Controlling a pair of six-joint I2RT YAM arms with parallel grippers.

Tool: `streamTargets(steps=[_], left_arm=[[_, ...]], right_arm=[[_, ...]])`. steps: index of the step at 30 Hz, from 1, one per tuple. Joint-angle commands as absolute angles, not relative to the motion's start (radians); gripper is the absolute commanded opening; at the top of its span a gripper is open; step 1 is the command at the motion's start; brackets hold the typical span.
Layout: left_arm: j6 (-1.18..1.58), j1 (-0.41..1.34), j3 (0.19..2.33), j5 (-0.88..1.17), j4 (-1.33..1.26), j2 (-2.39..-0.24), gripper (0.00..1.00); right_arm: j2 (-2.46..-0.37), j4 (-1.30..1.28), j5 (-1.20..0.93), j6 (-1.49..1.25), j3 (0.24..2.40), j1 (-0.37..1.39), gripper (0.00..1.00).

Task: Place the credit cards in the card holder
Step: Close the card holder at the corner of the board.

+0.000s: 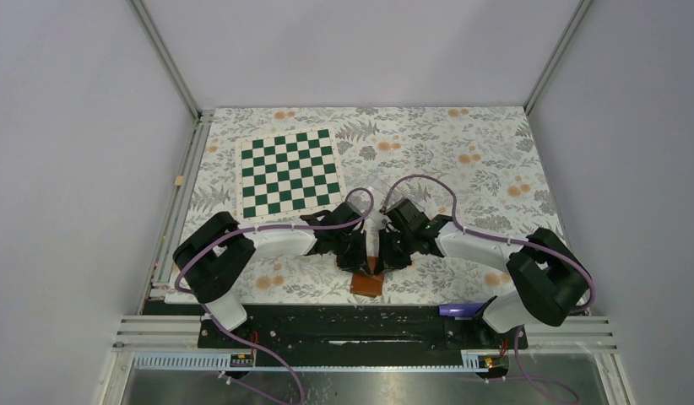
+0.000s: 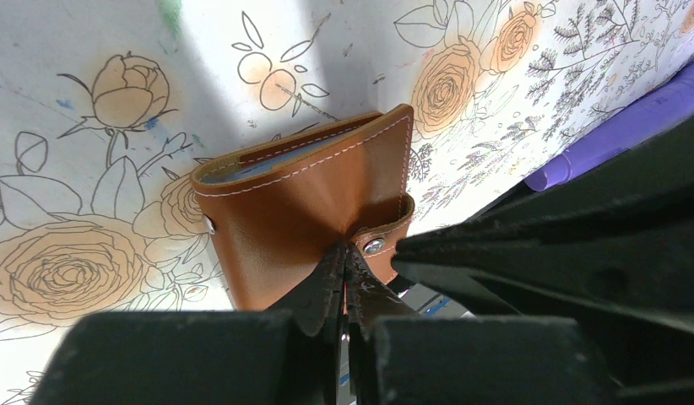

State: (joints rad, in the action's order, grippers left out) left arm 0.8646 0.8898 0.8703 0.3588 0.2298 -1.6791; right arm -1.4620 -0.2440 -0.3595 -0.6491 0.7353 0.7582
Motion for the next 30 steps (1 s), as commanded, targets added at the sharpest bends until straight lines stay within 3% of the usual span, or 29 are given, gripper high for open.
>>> streamTargets(steps=[1, 12, 16, 19, 30], left_arm=[[0.85, 0.886, 0.89, 0.333, 0.22, -1.702, 0.0], [0.854, 0.886, 0.896, 0.34, 0.2, -1.7, 0.01], [0.878, 0.885, 0.875, 0.357, 0.149, -1.674, 0.18], [0.915, 0.876, 0.837, 0.381, 0.078, -1.641, 0.24], [0.99, 0.854, 0.763, 0.463, -0.091, -1.643, 0.25]], right_arm=[[-1.517, -0.291, -0.316, -0.618, 0.753, 0.768, 0.06], [-1.611, -0.287, -0.291, -0.6, 0.773, 0.778, 0.04], [-1.597, -0.279, -0.292, -0.607, 0.771, 0.779, 0.04], [-1.592, -0.276, -0.294, -0.611, 0.772, 0.778, 0.04], [-1.609, -0.272, -0.307, -0.616, 0.776, 0.779, 0.04]])
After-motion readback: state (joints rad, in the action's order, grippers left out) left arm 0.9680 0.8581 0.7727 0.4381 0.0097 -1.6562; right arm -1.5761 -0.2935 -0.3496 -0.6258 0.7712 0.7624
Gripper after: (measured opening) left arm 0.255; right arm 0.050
